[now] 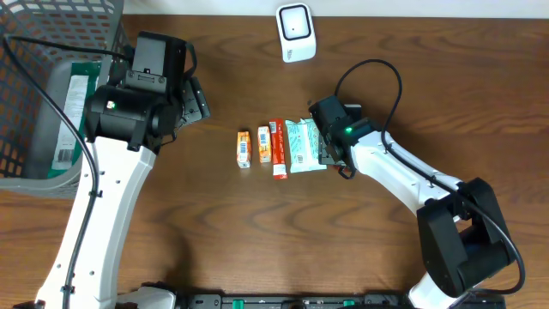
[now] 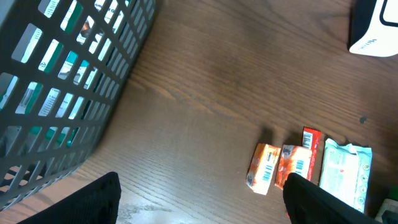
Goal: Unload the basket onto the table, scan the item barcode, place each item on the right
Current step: 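Push the jar left against the wipe pack with the right gripper, then withdraw the right gripper to the right side, then reach the left gripper into the basket toward the green-white gloves pack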
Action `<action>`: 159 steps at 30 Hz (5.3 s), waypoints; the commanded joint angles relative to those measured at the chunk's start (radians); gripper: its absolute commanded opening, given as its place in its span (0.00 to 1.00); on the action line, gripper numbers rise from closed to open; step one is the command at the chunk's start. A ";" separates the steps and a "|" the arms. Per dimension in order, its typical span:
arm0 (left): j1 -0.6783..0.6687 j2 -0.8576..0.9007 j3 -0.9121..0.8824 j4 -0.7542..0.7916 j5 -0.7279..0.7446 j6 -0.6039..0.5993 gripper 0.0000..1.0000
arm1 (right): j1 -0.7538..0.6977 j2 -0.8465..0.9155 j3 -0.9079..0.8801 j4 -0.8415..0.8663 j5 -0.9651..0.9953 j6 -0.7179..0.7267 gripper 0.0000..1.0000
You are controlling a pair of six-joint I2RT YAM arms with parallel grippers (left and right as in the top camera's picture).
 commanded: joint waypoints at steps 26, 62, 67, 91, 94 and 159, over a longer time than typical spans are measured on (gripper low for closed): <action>0.003 0.004 0.018 -0.006 -0.005 0.006 0.84 | -0.003 0.023 0.054 0.014 -0.169 -0.130 0.67; 0.003 0.004 0.018 -0.006 -0.005 0.006 0.84 | -0.089 -0.162 0.196 -0.090 -0.200 -0.247 0.99; 0.003 0.004 0.018 -0.006 -0.005 0.006 0.84 | -0.181 -0.200 0.196 -0.130 -0.206 -0.246 0.99; 0.003 0.004 0.018 -0.006 -0.006 0.006 0.84 | -0.493 -0.200 0.195 -0.225 -0.200 -0.309 0.99; 0.003 0.004 0.018 -0.006 -0.005 0.006 0.84 | -0.493 -0.198 0.195 -0.226 -0.200 -0.309 0.99; 0.783 0.290 0.339 0.107 0.171 0.220 0.99 | -0.488 -0.198 0.195 -0.226 -0.203 -0.309 0.99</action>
